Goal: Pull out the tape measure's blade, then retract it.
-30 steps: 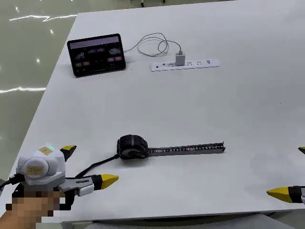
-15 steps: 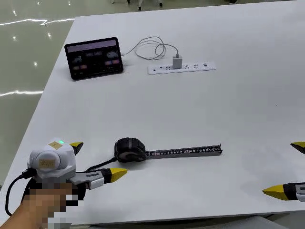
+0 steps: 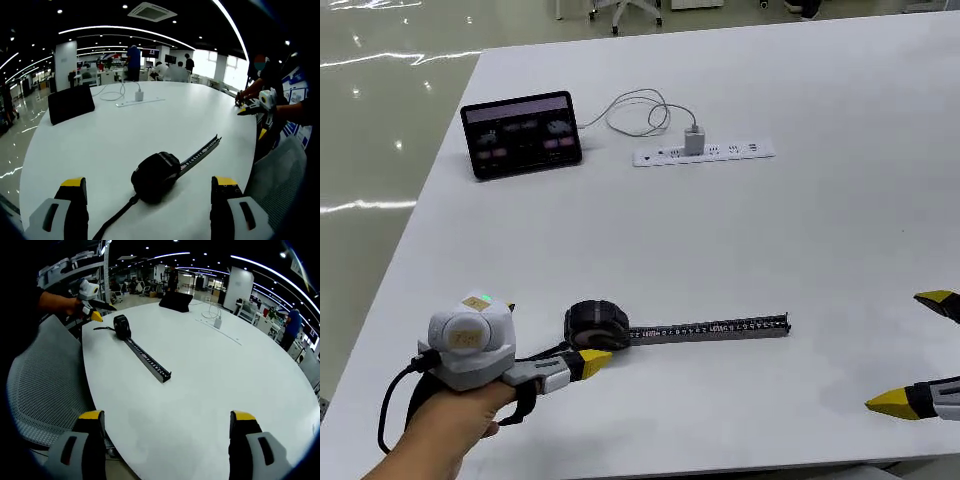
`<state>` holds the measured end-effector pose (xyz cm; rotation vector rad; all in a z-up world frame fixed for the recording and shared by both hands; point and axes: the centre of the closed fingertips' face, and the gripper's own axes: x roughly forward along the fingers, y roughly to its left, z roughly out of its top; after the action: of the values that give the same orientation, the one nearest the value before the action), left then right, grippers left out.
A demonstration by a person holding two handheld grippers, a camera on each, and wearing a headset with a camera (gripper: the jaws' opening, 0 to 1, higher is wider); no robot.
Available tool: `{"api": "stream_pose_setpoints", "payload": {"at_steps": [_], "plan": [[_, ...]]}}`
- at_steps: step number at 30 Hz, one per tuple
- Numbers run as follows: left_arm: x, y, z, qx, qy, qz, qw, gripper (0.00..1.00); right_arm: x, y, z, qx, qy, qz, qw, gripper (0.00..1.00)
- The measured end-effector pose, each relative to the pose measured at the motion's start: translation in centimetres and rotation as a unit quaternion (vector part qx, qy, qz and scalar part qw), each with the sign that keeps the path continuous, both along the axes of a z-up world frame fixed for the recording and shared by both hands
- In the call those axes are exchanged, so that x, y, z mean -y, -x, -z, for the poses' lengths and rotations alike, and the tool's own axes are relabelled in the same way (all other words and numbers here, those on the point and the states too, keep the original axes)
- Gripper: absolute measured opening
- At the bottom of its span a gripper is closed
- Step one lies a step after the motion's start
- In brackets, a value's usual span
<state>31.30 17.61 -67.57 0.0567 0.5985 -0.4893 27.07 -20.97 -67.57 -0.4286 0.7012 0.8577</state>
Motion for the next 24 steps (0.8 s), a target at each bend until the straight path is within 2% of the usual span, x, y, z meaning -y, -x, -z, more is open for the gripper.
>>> {"api": "stream_pose_setpoints", "payload": {"at_steps": [2,5,7,9,13,19,24], "plan": [[0.1,-0.2,-0.1,0.007,0.005,-0.009,0.9999,1.00,-0.2,-0.1,-0.1,-0.002,0.002,-0.005,1.0000,1.00],[-0.2,-0.6,-0.1,0.017,-0.006,-0.031,0.9994,1.00,-0.7,-0.5,-0.2,0.002,0.004,-0.016,0.9999,0.98],[-0.3,-0.7,-0.1,0.019,-0.003,-0.043,0.9989,1.00,-0.9,-0.8,-0.3,0.003,0.007,-0.022,0.9997,0.99],[-0.2,-0.9,0.1,0.018,0.003,-0.053,0.9984,1.00,-1.1,-1.1,-0.4,0.004,0.008,-0.026,0.9996,0.99],[0.4,-1.0,0.2,0.016,-0.003,-0.055,0.9983,1.00,-1.5,-1.5,-0.5,0.006,0.010,-0.033,0.9994,0.99],[1.4,-1.8,-0.2,0.021,0.009,-0.071,0.9972,1.00,-1.9,-1.7,-0.3,0.006,0.015,-0.046,0.9988,0.98],[2.1,-1.9,0.5,0.017,0.008,-0.081,0.9966,1.00,-2.5,-2.0,-0.2,0.006,0.020,-0.057,0.9981,0.96]]}}
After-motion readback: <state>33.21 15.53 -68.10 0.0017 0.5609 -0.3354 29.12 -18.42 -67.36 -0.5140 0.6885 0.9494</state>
